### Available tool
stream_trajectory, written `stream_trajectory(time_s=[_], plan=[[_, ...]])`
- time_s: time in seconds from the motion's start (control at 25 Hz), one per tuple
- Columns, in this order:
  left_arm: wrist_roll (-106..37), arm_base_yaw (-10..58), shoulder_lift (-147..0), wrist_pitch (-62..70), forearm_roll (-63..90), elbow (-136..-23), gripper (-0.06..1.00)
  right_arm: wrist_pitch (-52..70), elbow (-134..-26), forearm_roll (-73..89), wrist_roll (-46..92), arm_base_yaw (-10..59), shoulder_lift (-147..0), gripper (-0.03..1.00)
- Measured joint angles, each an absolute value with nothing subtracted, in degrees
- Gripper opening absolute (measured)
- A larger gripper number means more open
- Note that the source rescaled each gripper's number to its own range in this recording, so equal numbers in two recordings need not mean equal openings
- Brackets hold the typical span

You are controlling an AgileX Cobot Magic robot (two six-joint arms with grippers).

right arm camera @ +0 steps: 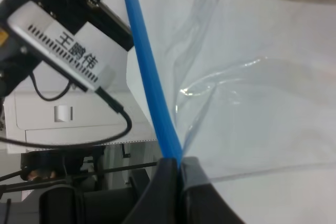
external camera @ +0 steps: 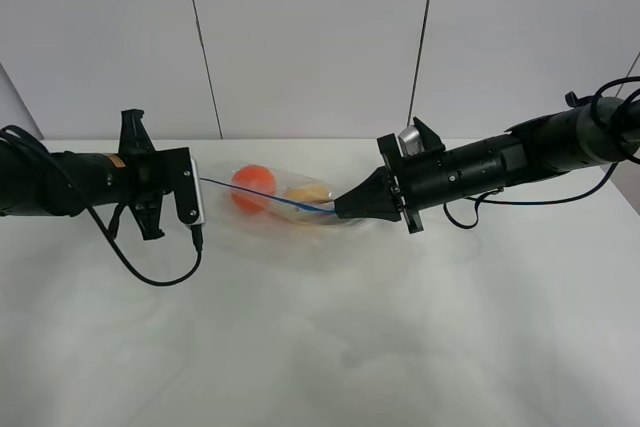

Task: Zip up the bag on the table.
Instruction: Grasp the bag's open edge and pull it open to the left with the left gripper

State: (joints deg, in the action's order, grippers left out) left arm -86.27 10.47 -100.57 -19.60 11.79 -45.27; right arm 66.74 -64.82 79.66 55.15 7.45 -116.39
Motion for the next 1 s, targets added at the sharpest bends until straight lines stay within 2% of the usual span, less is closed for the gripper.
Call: stream_trajectory(time_s=[1.0], plan=[[-85.52, 6.70, -100.57, -19.59, 7.43, -45.27, 0.00, 67.04, -64.89, 80.44, 55.10, 7.77, -116.39, 0.00]])
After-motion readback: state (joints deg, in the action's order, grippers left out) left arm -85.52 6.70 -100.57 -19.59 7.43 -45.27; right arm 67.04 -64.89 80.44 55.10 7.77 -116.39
